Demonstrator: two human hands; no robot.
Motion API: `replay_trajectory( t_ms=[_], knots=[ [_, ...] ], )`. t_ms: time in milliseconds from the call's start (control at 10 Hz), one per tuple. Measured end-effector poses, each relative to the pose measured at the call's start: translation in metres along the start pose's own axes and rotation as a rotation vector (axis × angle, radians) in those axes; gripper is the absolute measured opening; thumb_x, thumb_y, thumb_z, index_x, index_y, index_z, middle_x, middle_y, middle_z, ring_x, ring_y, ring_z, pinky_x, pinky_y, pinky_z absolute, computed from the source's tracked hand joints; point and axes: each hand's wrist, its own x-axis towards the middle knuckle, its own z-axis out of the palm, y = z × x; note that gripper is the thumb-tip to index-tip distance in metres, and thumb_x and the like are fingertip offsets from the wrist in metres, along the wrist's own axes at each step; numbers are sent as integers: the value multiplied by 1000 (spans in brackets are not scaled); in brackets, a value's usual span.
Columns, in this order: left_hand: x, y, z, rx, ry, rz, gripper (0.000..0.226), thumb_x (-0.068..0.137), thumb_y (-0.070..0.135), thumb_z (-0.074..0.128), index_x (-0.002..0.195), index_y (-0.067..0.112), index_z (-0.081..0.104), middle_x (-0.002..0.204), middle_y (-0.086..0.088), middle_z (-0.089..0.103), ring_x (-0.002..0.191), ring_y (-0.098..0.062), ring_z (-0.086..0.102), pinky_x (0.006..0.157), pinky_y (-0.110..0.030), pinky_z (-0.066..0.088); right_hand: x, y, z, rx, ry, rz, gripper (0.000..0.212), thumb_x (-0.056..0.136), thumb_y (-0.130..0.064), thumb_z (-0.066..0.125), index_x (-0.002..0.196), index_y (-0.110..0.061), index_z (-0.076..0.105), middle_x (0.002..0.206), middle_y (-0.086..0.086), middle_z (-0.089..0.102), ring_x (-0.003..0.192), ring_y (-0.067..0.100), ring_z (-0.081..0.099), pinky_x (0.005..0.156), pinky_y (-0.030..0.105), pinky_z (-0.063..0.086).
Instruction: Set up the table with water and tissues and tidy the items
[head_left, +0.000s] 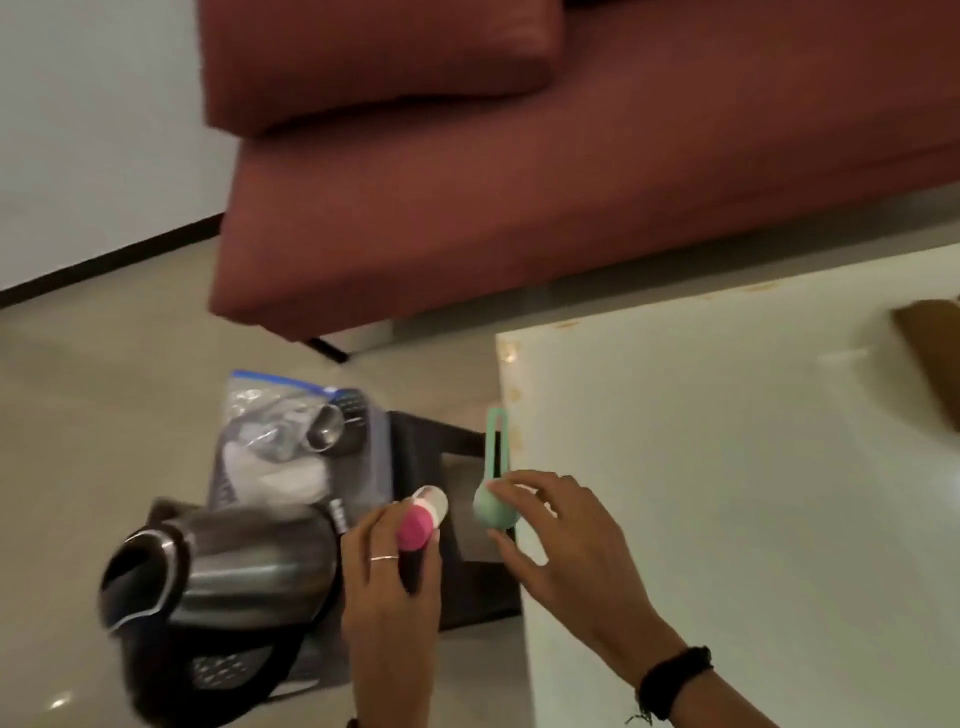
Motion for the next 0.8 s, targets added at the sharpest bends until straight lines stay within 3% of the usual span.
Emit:
replay_trajectory(
  t_ms=[100, 200, 300, 500, 600, 700, 800],
  knots=[
    [7, -79, -27, -20, -42, -276, 27, 83, 20, 60, 110, 18, 58, 109, 4, 53, 103, -21, 54, 78, -13, 39, 19, -51, 72, -21, -131, -116, 32, 79, -35, 64, 109, -23, 62, 103, -4, 67, 84, 14, 62, 70, 22, 46],
    [15, -122, -24, -20, -153, -350, 25, 87, 23, 57, 111, 21, 54, 111, 7, 49, 88, -11, 48, 69, -10, 34, 33, -72, 124, -138, -217, -189, 32, 79, -43, 57, 104, -25, 64, 96, -6, 68, 78, 14, 60, 66, 23, 44],
    [21, -147, -12, 89, -223, -316, 23, 89, 25, 51, 113, 22, 52, 116, 2, 51, 86, -13, 49, 70, -21, 41, 45, -77, 161, -232, -298, -175, 29, 74, -42, 69, 96, -24, 65, 87, -4, 68, 76, 16, 59, 65, 25, 45],
    [32, -165, 11, 148, -246, -230, 13, 95, 21, 46, 103, 13, 52, 111, -3, 54, 90, -16, 60, 75, -28, 55, 58, -69, 204, -417, -444, -140, 26, 86, -37, 56, 102, -17, 50, 97, 6, 65, 92, 25, 46, 78, 40, 35],
    [38, -166, 16, 177, -258, -226, 18, 96, 22, 44, 111, 14, 49, 119, -5, 52, 98, -20, 61, 76, -34, 56, 58, -66, 208, -459, -460, -127, 18, 90, -33, 52, 93, -16, 56, 95, 4, 66, 92, 25, 44, 79, 39, 33],
    [31, -162, 20, 251, -230, -183, 41, 95, 21, 46, 135, 15, 38, 141, -5, 41, 113, -19, 54, 79, -31, 56, 52, -64, 198, -411, -439, -162, 17, 90, -30, 53, 98, -15, 60, 103, 3, 65, 92, 24, 49, 79, 39, 37],
    [18, -147, 20, 286, -156, -77, 44, 86, 18, 63, 128, 12, 52, 129, -9, 57, 102, -21, 61, 77, -30, 57, 39, -60, 180, -363, -299, -207, 10, 84, -21, 64, 90, -14, 63, 92, 5, 67, 77, 24, 56, 65, 36, 44]
  ],
)
